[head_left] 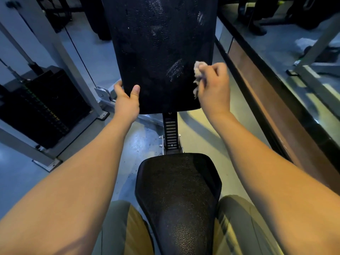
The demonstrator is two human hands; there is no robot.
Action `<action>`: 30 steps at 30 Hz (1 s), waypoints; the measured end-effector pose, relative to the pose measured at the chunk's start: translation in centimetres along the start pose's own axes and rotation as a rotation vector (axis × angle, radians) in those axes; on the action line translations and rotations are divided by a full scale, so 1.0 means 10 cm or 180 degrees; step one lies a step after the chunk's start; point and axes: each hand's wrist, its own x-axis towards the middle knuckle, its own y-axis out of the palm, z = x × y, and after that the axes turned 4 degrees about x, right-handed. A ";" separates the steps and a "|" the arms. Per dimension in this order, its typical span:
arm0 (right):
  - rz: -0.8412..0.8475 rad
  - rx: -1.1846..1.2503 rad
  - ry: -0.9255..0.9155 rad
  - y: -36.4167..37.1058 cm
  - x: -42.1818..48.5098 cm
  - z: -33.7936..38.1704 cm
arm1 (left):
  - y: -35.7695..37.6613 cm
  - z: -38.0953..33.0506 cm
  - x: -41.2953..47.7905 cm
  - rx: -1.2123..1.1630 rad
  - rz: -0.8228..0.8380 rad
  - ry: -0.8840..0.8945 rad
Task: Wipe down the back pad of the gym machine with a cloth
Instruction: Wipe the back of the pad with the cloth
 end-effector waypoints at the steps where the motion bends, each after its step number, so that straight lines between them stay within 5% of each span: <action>1: -0.0115 -0.0066 -0.0061 -0.01 0.06 0.00 | 0.00 0.00 0.00 0.0004 0.0005 0.0008; 7: 0.0233 -0.0350 -0.0350 0.09 -0.32 0.02 | -0.03 -0.04 -0.03 0.0034 0.0024 0.0012; 16: -0.0410 -0.0149 -0.0157 0.02 0.14 0.15 | -0.06 -0.03 -0.01 0.0004 0.0082 -0.0013; 21: 0.0456 -0.0187 -0.0502 0.05 -0.21 0.08 | -0.08 -0.07 -0.02 0.0050 0.0146 -0.0065; 26: -0.0314 -0.0271 -0.0392 -0.11 0.36 0.12 | -0.10 -0.10 -0.02 0.0164 0.0177 -0.0106; 30: 0.0395 -0.0339 -0.0646 0.05 -0.08 0.09 | -0.10 -0.10 -0.02 0.0167 0.0198 -0.0139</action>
